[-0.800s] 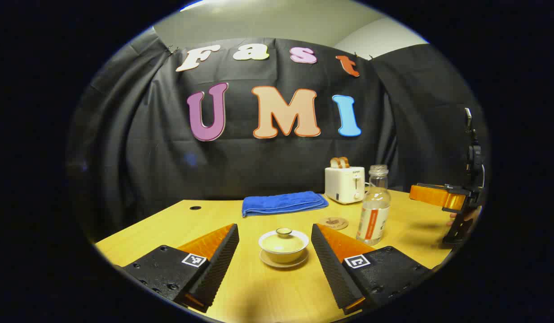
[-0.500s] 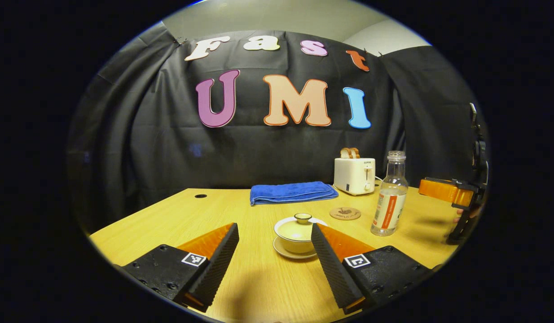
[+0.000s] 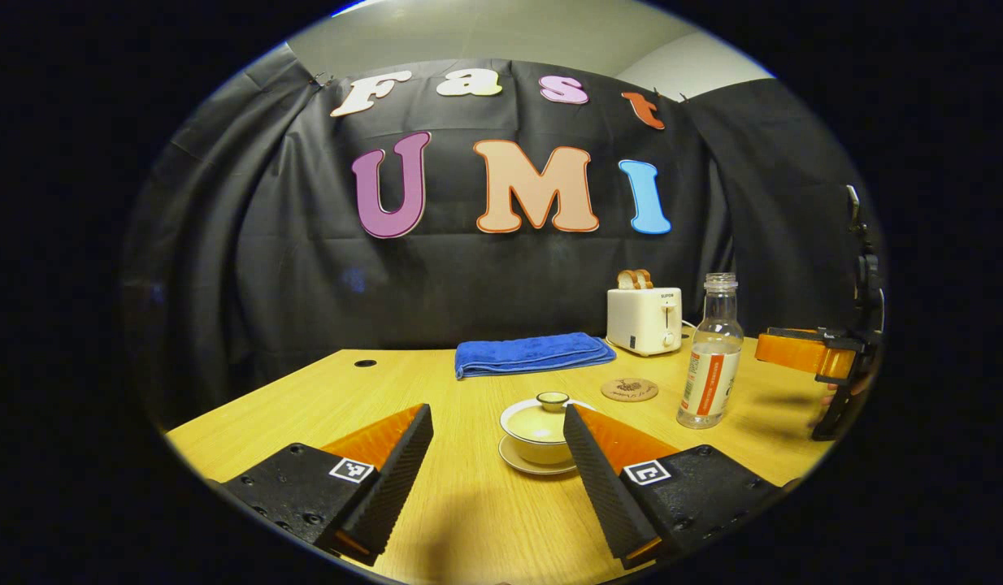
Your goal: Open the teacup lid with one hand, grasp the water bottle and pour water into the teacup with the other hand; after pouring, place the water bottle on the coaster and then close the teacup lid.
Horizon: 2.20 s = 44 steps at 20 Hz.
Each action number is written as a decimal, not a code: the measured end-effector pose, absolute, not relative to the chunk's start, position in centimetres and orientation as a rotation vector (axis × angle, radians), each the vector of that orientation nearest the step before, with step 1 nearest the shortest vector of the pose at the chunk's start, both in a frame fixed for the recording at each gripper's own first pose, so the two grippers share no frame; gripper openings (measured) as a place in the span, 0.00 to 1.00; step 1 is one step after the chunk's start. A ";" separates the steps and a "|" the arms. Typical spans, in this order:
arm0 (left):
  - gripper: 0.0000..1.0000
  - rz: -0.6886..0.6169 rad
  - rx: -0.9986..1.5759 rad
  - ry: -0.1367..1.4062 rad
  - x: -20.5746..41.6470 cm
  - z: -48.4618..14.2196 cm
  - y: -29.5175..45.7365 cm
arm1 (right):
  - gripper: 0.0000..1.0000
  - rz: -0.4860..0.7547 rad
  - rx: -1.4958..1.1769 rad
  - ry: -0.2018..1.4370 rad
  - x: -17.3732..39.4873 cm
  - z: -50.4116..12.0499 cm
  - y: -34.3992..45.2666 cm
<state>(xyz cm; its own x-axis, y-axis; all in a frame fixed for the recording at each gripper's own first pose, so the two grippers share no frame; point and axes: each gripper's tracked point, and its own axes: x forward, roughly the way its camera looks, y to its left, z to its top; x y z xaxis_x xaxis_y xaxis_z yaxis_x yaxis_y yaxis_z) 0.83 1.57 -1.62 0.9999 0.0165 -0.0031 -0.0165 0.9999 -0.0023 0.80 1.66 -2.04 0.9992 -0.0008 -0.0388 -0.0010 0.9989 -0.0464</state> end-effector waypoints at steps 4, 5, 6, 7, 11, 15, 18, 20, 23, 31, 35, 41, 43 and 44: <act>0.95 0.013 -0.010 -0.011 0.9 -1.5 1.5 | 0.89 -0.008 -0.067 0.054 1.1 -2.5 1.7; 0.95 0.010 -0.013 -0.013 0.9 -1.5 1.5 | 0.89 -0.013 -0.071 0.057 1.1 -2.5 1.6; 0.93 0.005 -0.019 -0.018 1.0 -1.4 1.4 | 0.89 -0.013 -0.075 0.055 1.1 -2.5 1.7; 0.95 0.004 -0.032 -0.018 1.0 -1.4 1.5 | 0.87 -0.013 -0.082 0.055 1.1 -2.5 1.8; 0.95 -0.006 -0.027 -0.021 1.3 -1.4 1.3 | 0.87 -0.004 -0.124 0.050 1.1 -2.5 2.4; 0.95 -0.002 -0.027 -0.015 1.3 -1.5 1.4 | 0.90 -0.010 -0.125 0.052 1.0 -2.7 2.2; 0.96 -0.027 -0.027 -0.022 1.3 -1.4 0.8 | 0.94 -0.011 -0.124 0.053 1.0 -2.6 2.2; 0.96 -0.033 -0.028 -0.021 1.5 -1.5 0.8 | 0.87 -0.008 -0.124 0.054 1.0 -2.6 2.2; 0.96 -0.060 -0.027 -0.020 2.4 -1.5 0.1 | 0.91 0.000 -0.124 0.056 1.0 -2.6 2.5; 0.96 -0.108 -0.027 0.001 6.5 -1.7 -1.1 | 0.87 -0.005 -0.124 0.054 1.1 -2.6 2.3; 0.96 -0.129 -0.025 0.064 8.0 -2.7 -1.7 | 0.90 -0.005 -0.124 0.054 1.1 -2.6 2.2; 0.96 -0.172 -0.016 0.163 8.9 -4.1 -2.5 | 0.90 -0.004 -0.124 0.054 1.1 -2.6 2.2; 0.96 -0.178 -0.015 0.171 9.1 -4.1 -2.6 | 0.91 -0.004 -0.125 0.054 1.1 -2.6 2.2; 0.96 -0.180 -0.017 0.172 9.2 -4.2 -2.6 | 0.90 -0.004 -0.125 0.054 1.1 -2.7 2.2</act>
<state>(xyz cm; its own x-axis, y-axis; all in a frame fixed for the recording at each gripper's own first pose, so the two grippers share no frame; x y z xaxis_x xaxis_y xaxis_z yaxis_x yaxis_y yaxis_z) 9.19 -2.63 -4.23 0.9693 -0.1791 -0.1685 0.1763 0.9838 -0.0320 1.06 2.23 -2.69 0.9985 -0.0076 -0.0536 0.0009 0.9922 -0.1244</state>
